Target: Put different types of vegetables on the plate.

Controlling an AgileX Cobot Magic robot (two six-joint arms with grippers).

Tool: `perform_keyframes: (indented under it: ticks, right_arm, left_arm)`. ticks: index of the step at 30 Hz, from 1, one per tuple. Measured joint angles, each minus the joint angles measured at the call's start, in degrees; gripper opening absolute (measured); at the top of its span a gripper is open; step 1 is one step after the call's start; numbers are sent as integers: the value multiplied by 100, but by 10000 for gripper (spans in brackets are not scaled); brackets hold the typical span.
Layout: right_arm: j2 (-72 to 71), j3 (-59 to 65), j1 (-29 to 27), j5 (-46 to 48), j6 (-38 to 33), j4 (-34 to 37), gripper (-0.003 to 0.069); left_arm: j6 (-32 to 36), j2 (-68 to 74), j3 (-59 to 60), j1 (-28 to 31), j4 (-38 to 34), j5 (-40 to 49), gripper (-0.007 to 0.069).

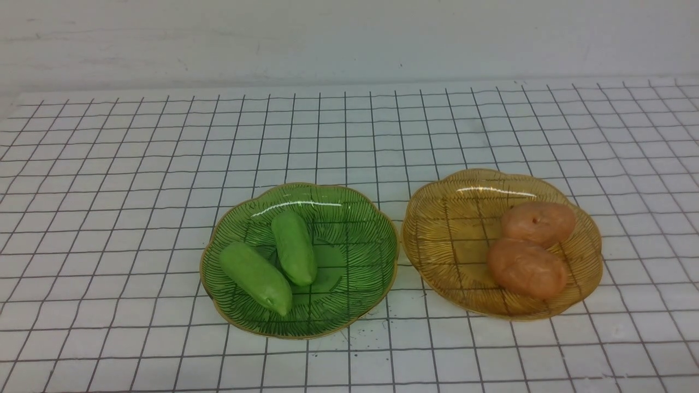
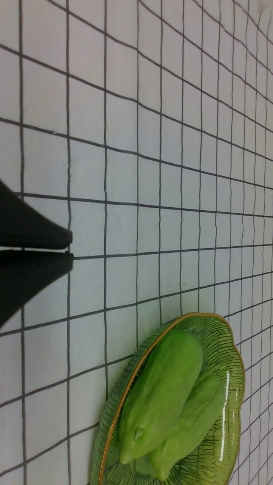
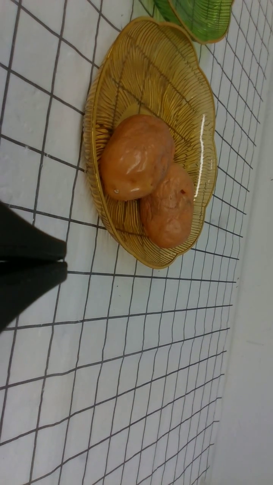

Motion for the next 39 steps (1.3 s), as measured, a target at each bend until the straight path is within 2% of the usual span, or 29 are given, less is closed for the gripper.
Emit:
perform_keyframes:
  ticks: [39]
  right_arm:
    - [0,0,0,0,19,0,-15]
  left_arm:
    - [0,0,0,-197,0,0,-7]
